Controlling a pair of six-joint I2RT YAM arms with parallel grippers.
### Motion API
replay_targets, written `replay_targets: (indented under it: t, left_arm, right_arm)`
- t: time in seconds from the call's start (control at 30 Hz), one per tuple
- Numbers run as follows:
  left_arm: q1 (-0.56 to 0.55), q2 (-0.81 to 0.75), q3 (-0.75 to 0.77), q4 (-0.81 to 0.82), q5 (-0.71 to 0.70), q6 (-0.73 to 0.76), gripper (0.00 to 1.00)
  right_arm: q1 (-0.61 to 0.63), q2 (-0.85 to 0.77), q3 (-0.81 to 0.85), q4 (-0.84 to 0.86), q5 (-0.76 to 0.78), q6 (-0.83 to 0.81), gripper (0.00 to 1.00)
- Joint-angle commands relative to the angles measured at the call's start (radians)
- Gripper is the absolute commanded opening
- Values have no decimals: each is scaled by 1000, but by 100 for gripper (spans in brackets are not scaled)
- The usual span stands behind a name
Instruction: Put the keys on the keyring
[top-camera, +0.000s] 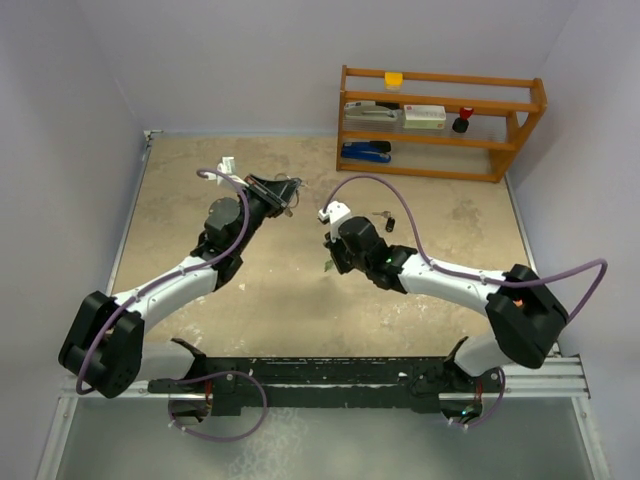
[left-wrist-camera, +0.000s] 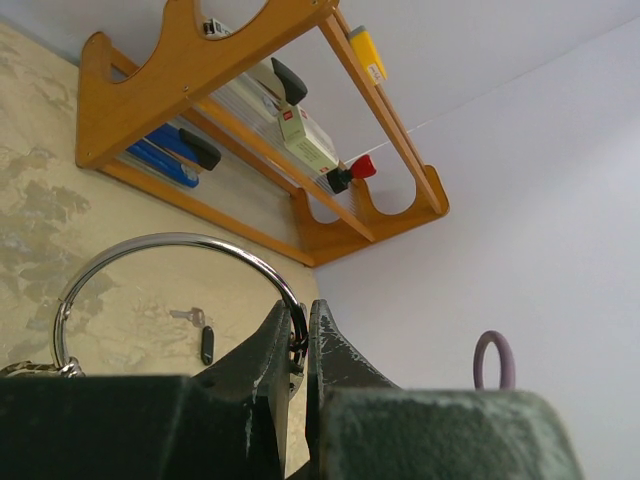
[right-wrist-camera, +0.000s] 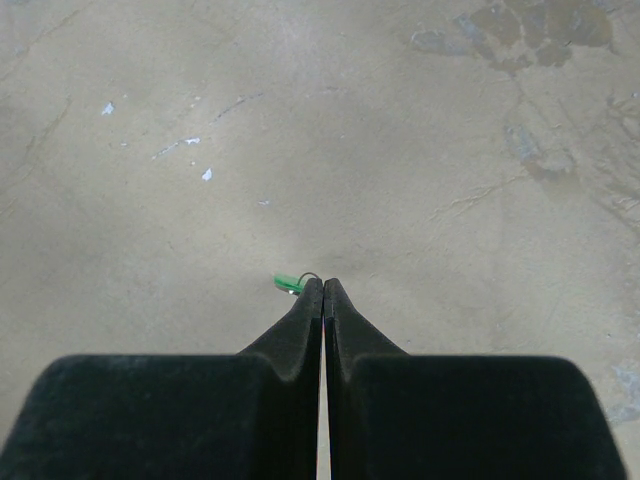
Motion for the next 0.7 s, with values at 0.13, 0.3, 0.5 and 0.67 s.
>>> replay_targets:
  t: [0.13, 0.3, 0.5, 0.67]
  left_arm:
    - [13, -23, -2, 56, 13, 21, 0]
    - [16, -20, -2, 60, 14, 22, 0]
    - [17, -18, -4, 62, 16, 22, 0]
    - [17, -19, -4, 62, 16, 21, 0]
  right_arm:
    - [-3, 78, -7, 35, -26, 44, 0]
    - [-3, 108, -4, 59, -81, 83, 0]
    - [-3, 126, -3, 63, -132, 105, 0]
    - [-3, 120, -15, 61, -126, 114, 25]
